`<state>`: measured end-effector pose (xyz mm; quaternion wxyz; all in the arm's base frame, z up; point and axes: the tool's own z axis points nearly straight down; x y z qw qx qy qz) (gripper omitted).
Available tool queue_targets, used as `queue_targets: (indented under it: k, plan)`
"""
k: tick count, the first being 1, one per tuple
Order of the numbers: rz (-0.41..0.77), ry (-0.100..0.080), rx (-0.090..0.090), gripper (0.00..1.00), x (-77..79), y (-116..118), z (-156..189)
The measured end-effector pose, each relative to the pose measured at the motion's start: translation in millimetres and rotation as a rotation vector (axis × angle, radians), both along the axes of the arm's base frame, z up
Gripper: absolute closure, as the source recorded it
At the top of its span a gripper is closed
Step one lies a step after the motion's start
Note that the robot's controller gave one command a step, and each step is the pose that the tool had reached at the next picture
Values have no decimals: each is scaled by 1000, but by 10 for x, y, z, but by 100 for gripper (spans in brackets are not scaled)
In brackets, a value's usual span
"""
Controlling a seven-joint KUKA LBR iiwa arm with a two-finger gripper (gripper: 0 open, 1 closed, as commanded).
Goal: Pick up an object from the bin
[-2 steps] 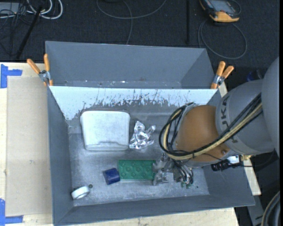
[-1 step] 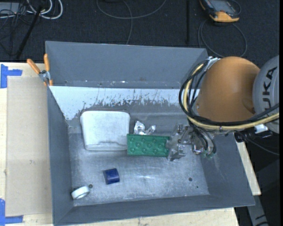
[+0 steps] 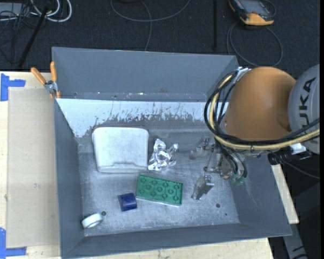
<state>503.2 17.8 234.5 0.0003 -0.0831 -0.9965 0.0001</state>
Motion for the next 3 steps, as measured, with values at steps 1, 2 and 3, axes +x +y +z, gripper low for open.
queue_targets:
  k: [1, 2, 3]
  plan:
    - [-180, 9, 0, 0, 53, -373, -1346]
    - [-390, -2, -3, 0, 127, -85, -1610]
    - [-387, -9, -1, 100, 147, -79, -1590]
